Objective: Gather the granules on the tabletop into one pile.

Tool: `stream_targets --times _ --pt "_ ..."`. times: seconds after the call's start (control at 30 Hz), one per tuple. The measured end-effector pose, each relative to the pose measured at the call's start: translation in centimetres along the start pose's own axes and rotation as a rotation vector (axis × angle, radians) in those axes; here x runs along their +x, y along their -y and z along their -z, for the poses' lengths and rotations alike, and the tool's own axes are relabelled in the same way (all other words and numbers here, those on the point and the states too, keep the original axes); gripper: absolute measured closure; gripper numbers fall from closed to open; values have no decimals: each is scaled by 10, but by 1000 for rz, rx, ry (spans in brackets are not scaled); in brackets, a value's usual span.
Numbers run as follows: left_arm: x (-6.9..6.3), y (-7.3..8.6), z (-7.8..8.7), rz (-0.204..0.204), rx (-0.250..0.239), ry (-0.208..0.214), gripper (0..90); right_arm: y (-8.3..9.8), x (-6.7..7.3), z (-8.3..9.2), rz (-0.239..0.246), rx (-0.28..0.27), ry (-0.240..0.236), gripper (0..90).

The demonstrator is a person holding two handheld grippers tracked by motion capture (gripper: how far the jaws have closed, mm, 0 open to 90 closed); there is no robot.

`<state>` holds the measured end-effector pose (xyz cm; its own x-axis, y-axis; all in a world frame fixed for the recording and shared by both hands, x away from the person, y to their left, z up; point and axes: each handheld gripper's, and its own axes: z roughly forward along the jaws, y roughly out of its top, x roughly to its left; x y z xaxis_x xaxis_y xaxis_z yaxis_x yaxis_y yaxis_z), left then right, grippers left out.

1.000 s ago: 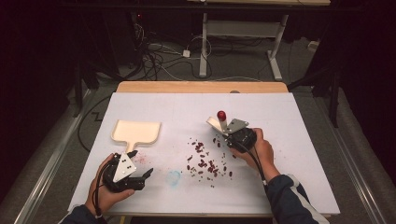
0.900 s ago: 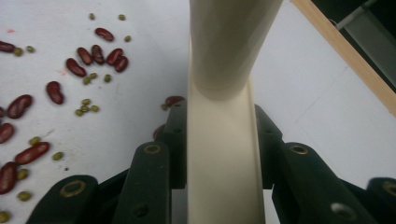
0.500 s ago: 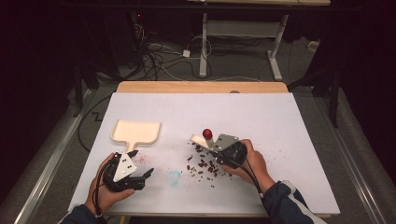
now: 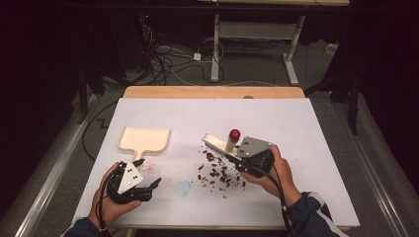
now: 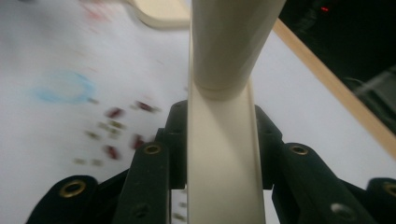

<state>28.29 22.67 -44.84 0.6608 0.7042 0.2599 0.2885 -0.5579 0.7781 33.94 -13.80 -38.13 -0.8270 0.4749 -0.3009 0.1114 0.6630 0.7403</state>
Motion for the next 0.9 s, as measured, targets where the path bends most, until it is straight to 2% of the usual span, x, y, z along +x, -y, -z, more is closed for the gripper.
stream_targets --times 0.03,0.07,0.1,0.3,0.43,0.6,0.67,0.7,0.77,0.9 --pt "0 0 0 0 0 0 200 -2 3 4 -11 -20 -49 674" --pt "0 0 1 0 0 -2 197 -3 12 9 -20 -31 -128 674" --pt "1 0 1 -2 1 -5 197 -3 12 9 -20 -31 -128 674" --pt "5 1 5 19 -16 -20 197 -1 38 8 -17 -13 -351 674" --pt "7 1 5 16 -20 -25 197 3 49 -3 -8 22 -442 674" --pt "6 1 4 22 -9 -13 197 10 52 -23 -21 70 -473 673" --pt "6 1 4 21 -6 -10 197 13 50 -30 -29 80 -456 674" --pt "6 2 4 21 -5 -9 197 14 47 -31 -49 78 -456 674" --pt "5 2 3 19 -3 -6 197 15 41 -34 -47 83 -426 673" --pt "5 1 2 16 2 -2 197 18 27 -39 -72 84 -391 673"
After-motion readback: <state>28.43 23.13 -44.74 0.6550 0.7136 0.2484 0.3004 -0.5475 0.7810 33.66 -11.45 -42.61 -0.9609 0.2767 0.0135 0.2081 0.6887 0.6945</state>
